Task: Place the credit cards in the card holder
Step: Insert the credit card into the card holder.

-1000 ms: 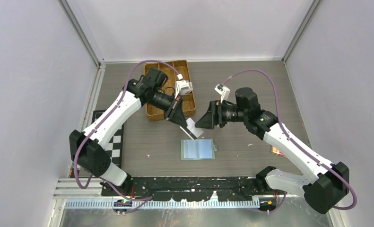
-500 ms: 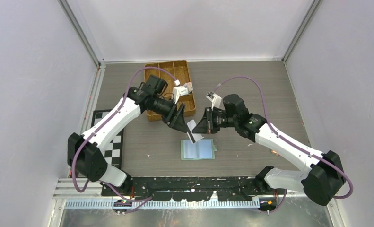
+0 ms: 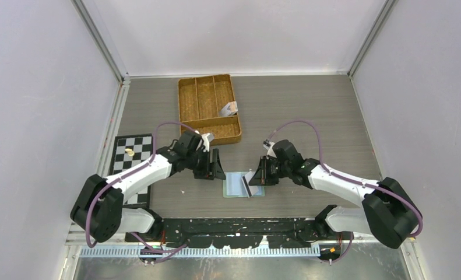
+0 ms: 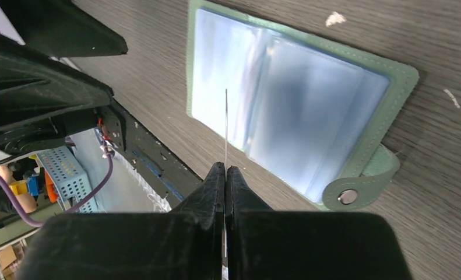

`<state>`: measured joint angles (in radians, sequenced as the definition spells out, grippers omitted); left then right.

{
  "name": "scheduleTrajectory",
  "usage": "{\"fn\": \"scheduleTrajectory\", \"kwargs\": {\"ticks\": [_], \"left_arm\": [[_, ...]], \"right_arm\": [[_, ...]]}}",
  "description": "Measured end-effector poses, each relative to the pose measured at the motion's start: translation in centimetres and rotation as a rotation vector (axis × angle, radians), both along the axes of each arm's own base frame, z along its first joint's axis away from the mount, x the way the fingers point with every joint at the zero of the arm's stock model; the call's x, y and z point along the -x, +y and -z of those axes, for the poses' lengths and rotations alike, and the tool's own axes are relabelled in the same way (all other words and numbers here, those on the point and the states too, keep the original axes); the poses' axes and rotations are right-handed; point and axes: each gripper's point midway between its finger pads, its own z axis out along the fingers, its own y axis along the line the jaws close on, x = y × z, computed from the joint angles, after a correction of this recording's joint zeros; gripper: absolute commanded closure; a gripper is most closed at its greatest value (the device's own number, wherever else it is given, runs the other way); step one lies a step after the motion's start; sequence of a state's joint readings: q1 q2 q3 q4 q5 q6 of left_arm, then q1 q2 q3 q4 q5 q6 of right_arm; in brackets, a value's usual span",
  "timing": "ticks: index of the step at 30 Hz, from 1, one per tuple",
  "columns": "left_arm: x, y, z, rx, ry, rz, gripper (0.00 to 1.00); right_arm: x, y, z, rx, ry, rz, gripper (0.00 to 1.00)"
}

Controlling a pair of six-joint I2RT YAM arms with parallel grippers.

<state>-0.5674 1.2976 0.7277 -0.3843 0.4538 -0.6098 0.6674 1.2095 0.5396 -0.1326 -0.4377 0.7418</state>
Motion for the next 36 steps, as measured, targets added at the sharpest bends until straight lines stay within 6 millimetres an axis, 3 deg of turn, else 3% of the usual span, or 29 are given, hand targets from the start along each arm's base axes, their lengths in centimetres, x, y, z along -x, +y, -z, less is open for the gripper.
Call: {"fn": "scheduleTrajectory", "kwargs": {"ticks": [7,22,31,36], "left_arm": [[-0.6,-1.6,0.7,0.012,-0.01,-0.052,0.49],[-1.3,-1.3,3.3,-0.052,0.026,-0.093,0.52],[-0.8,-1.0,5.3,-0.102,0.069,-0.091,0.61],[-0.7,-0.8,6.0,-0.126,0.078,-0.094,0.7]], "right_arm": [[-0.1,0.1,1.9,0.003,0.024,0.016,1.0],[-0.6,0.7,3.8,-0.013,0.039,0.028,1.0],[-1.2,1.4,4.2,-0.038,0.034,0.034,0.99],[-1.5,1.8,4.4,-0.055,0.029,0.034,0.99]]}}
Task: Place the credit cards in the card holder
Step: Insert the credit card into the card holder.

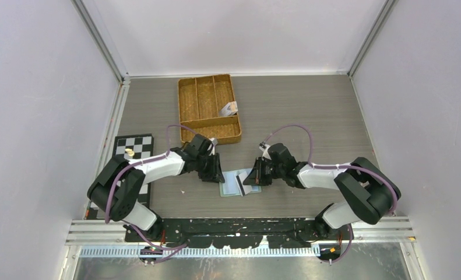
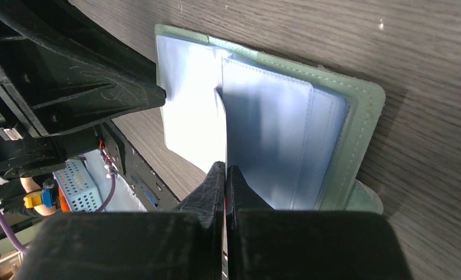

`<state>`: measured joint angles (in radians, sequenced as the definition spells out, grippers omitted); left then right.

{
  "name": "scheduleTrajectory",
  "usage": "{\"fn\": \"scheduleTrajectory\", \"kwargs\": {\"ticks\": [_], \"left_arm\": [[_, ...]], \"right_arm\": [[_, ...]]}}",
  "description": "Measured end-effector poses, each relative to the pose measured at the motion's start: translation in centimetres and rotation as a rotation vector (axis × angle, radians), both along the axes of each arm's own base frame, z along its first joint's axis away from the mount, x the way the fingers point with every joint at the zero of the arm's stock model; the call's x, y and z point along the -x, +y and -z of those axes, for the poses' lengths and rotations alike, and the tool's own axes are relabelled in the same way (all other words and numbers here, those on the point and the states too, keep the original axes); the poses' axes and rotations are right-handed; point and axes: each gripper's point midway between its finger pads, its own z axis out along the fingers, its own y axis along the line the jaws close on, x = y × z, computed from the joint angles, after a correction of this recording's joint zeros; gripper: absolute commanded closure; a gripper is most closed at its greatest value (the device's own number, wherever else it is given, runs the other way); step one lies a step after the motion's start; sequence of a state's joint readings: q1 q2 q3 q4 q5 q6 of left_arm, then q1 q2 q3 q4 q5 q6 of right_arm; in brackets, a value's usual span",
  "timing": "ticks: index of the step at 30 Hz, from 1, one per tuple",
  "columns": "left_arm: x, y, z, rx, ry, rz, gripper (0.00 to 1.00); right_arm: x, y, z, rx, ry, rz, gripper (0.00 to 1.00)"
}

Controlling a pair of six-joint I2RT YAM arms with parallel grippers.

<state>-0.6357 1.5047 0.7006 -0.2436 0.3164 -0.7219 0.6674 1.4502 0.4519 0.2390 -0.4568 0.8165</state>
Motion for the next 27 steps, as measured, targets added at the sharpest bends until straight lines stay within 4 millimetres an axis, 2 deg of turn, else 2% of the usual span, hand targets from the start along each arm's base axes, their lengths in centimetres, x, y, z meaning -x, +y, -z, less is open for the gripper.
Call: {"fn": "scheduleTrajectory", "kwargs": {"ticks": [7,21,27], "left_arm": [[0.0,0.3,0.4,-0.017,0.006,-0.005,0.8],[0.0,0.3,0.5,-0.027,0.016,-0.007,0.82],[0.0,0.2,0.5,-0.027,0.018,-0.006,0.84]], "right_arm": [[-0.6,0.6,0.2,-0.028,-0.009,0.004,1.0],[-1.6,1.5,0.6,-0.07,-0.019,0.028,0.99],[-1.8,1.7,0.5,-0.082,-0.02,0.032,0.91]]}}
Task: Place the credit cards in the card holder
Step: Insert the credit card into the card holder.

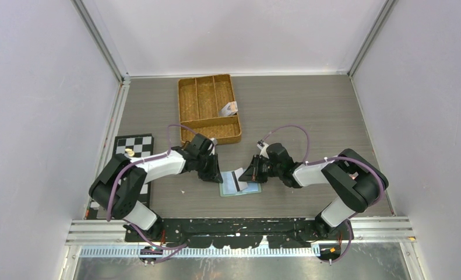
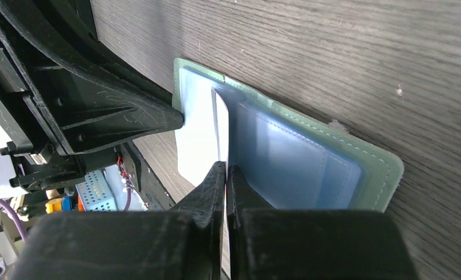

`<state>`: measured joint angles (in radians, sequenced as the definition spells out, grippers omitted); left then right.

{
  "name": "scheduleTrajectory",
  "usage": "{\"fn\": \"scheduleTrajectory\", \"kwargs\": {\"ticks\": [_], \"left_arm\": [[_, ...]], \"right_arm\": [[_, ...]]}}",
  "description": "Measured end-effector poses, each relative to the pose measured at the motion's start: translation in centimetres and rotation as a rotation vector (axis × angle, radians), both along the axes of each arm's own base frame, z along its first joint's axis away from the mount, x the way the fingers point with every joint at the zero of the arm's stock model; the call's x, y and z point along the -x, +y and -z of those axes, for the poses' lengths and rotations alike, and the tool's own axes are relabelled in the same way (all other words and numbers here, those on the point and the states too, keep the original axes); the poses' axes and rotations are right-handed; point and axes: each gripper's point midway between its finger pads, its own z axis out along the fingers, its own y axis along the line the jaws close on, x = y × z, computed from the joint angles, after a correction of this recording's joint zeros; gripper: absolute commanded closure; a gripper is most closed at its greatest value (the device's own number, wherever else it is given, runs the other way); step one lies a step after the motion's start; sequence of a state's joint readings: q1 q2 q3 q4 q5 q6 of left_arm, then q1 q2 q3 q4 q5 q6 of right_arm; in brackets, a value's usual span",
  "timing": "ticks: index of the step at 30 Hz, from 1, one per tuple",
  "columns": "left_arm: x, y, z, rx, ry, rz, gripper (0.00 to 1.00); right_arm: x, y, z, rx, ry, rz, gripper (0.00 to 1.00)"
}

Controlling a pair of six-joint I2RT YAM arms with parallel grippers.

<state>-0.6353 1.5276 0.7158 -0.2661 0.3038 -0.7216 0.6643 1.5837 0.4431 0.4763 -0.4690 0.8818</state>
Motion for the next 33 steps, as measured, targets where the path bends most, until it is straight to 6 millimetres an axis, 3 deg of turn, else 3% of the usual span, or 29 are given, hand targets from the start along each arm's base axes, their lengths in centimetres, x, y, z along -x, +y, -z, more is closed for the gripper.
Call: {"fn": "scheduleTrajectory", "kwargs": {"ticks": [10,19,26,33], "left_arm": [[0.0,0.0,0.0,0.002,0.003,0.001,0.85],[0.0,-0.1,0.0,0.006,0.001,0.002,0.82],[0.2,-0.3,-0.1,0.008,-0.001,0.01,0.76],[0.2,-0.3,-0.3,0.011,-0.005,0.013,0.65]], "right_arm": [[0.2,0.3,0.4,0.029,-0.023,0.0,0.87],[0.5,0.5,0.4,0.093,-0.046,-0.008,0.71],[0.9,-0.9,-0.4,0.203,-0.076,-0.017,0.52],[1.0,-2.7,-0.7,0.313,-0.088,-0.016,0.48]]}}
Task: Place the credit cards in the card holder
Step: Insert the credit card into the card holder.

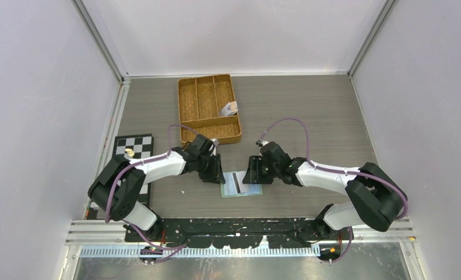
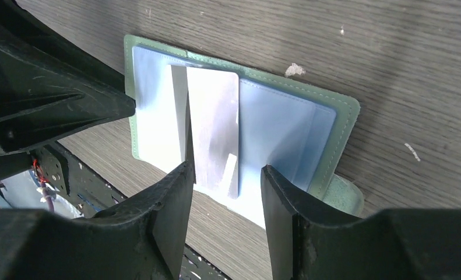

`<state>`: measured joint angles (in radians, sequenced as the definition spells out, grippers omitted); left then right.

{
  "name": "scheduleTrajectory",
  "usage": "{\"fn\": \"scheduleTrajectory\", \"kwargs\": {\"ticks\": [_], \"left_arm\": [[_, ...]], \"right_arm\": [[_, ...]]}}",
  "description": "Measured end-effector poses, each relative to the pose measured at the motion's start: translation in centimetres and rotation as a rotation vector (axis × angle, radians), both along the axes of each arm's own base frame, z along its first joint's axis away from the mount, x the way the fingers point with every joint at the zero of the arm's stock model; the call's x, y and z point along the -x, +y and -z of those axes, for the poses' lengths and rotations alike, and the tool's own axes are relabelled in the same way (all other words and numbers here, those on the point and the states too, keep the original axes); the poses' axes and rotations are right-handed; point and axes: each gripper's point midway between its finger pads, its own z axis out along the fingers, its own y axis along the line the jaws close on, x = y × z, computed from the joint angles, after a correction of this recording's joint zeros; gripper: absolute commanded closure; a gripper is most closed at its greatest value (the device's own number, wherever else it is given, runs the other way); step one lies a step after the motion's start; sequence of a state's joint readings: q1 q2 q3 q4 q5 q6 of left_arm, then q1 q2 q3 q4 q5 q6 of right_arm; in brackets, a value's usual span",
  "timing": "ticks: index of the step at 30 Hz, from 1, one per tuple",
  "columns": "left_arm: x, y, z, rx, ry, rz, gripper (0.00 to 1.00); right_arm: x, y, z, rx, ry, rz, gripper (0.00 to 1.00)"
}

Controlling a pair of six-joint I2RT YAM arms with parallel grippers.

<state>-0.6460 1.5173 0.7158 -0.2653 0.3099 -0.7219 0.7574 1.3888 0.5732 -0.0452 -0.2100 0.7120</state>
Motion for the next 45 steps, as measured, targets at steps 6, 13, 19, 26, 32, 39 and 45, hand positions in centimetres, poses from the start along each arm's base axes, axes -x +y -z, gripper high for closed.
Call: {"fn": "scheduleTrajectory", "kwargs": {"ticks": [6,13,19,26,32,39,45], "left_arm": [[0.2,0.3,-0.3,-0.006,-0.006,-0.004,0.63],[0.8,0.4,0.0,0.012,0.005,-0.007,0.74],[1.0,0.1,0.2,0.036,0.018,-0.012,0.82],[1.1,-0.2,0.3,0.056,0.022,-0.012,0.83],[1.2,-0.4,0.3,0.072,0.026,-0.02,0.83],[1.4,-0.6,0.3,0.084,0.021,-0.014,0.84],[1.4,-0.6,0.3,0.091,0.018,-0.014,0.84]], "right_arm": [[0.2,-0.2,0.0,0.01,0.011,0.002,0.49],[0.7,0.2,0.3,-0.001,0.049,0.003,0.56],[1.0,0.7,0.3,-0.017,0.068,0.0,0.57],[1.3,1.4,0.3,-0.011,0.079,-0.018,0.59],[1.6,2.8,0.6,0.001,0.09,-0.054,0.59],[2.0,4.4,0.3,0.007,0.092,-0.092,0.59],[2.2,4.7,0.6,0.039,0.108,-0.098,0.59]]}}
